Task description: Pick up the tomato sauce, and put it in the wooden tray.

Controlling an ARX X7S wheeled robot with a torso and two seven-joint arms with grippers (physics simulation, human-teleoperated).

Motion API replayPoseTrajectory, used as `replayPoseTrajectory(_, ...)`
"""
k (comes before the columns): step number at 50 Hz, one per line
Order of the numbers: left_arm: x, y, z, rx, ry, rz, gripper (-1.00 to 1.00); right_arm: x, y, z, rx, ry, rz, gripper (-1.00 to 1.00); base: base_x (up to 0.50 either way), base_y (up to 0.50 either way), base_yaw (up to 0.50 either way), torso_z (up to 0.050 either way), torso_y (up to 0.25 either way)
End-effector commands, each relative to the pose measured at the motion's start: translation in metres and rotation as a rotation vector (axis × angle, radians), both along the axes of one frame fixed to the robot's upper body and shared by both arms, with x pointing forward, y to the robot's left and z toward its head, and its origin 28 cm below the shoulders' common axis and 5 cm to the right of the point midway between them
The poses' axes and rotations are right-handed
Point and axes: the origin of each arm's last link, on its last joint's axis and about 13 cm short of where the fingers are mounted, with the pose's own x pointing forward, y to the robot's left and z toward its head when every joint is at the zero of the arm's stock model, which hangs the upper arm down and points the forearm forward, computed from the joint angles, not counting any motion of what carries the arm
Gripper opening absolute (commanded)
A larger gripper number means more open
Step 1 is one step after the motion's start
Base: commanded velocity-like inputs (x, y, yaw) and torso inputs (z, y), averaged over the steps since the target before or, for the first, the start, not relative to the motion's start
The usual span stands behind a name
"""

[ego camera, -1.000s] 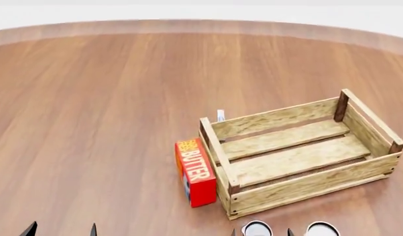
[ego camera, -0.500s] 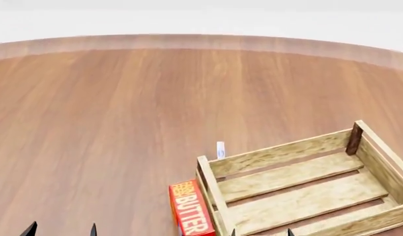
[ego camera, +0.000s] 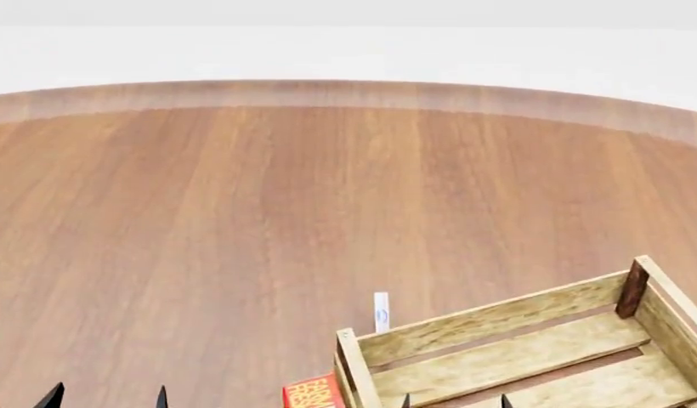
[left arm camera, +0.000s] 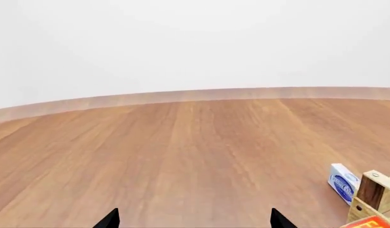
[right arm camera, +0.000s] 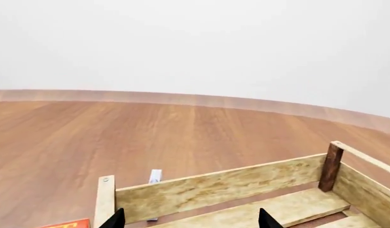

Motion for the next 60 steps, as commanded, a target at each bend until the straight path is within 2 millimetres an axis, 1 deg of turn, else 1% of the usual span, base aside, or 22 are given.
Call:
replayPoseTrajectory(1, 0.000, 0.000, 0.000, 0.000, 0.001, 0.000, 1.00, 0.000, 0.000, 0.000, 0.002, -0.002, -0.005, 1.00, 0.00, 0.00, 0.00, 0.000, 0.000)
replayPoseTrajectory(12, -0.001, 0.001, 0.001, -0.008, -0.010, -0.004, 1.00, 0.000, 0.000, 0.000, 0.002, -0.005, -0.004, 1.00, 0.00, 0.00, 0.00, 0.000, 0.000)
replayPoseTrajectory(15, -0.001, 0.000, 0.000, 0.007, 0.000, -0.006, 1.00, 0.000, 0.000, 0.000, 0.002, -0.006, -0.004, 1.00, 0.00, 0.00, 0.00, 0.000, 0.000)
replayPoseTrajectory(17, 0.000, 0.000, 0.000, 0.030, 0.021, 0.021, 1.00, -0.001, 0.000, 0.000, 0.002, -0.007, -0.006, 1.00, 0.00, 0.00, 0.00, 0.000, 0.000)
replayPoseTrajectory(19, -0.001, 0.001, 0.002, -0.021, 0.008, -0.009, 1.00, -0.001, 0.000, 0.000, 0.003, -0.007, -0.009, 1.00, 0.00, 0.00, 0.00, 0.000, 0.000)
replayPoseTrajectory(27, 0.000, 0.000, 0.000, -0.011, 0.002, -0.006, 1.00, -0.005, 0.001, 0.002, -0.017, -0.003, -0.030, 1.00, 0.00, 0.00, 0.00, 0.000, 0.000)
replayPoseTrajectory(32, 0.001, 0.000, 0.001, -0.014, 0.007, 0.001, 1.00, -0.018, 0.006, 0.001, -0.010, 0.020, -0.047, 1.00, 0.00, 0.00, 0.00, 0.000, 0.000)
replayPoseTrajectory(35, 0.001, 0.001, 0.000, -0.010, 0.008, 0.003, 1.00, -0.029, 0.008, -0.008, -0.079, 0.032, -0.069, 1.00, 0.00, 0.00, 0.00, 0.000, 0.000)
replayPoseTrajectory(37, 0.001, 0.001, 0.000, -0.011, 0.009, 0.002, 1.00, -0.038, 0.007, -0.013, -0.067, 0.049, -0.065, 1.00, 0.00, 0.00, 0.00, 0.000, 0.000)
replayPoseTrajectory(43, 0.001, 0.001, 0.000, -0.010, 0.010, 0.007, 1.00, -0.057, 0.009, -0.018, -0.100, 0.059, -0.060, 1.00, 0.00, 0.00, 0.00, 0.000, 0.000)
replayPoseTrajectory(51, 0.001, 0.001, 0.000, -0.009, 0.009, 0.006, 1.00, -0.072, 0.012, -0.024, -0.103, 0.067, -0.045, 1.00, 0.00, 0.00, 0.00, 0.000, 0.000)
replayPoseTrajectory(55, 0.002, 0.001, -0.001, -0.008, 0.008, 0.005, 1.00, -0.082, 0.014, -0.032, -0.109, 0.084, -0.035, 1.00, 0.00, 0.00, 0.00, 0.000, 0.000)
replayPoseTrajectory(60, 0.002, 0.001, 0.000, -0.006, 0.007, 0.006, 1.00, -0.087, 0.014, -0.036, -0.107, 0.102, -0.028, 1.00, 0.00, 0.00, 0.00, 0.000, 0.000)
